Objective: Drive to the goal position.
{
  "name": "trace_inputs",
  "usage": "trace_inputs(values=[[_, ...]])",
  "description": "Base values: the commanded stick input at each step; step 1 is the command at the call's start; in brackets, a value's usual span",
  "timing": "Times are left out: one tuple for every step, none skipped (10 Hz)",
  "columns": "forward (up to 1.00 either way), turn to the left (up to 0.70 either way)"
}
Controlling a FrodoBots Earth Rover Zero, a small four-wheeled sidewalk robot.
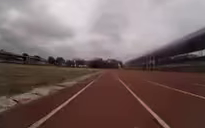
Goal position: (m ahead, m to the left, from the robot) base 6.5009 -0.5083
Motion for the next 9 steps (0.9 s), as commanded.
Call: trace_inputs(values=[[1.0,0.0],[1.0,0.0],[1.0,0.0],[1.0,0.0],[1.0,-0.08],[1.0,-0.29],[1.0,-0.35],[1.0,-0.25],[1.0,0.0]])
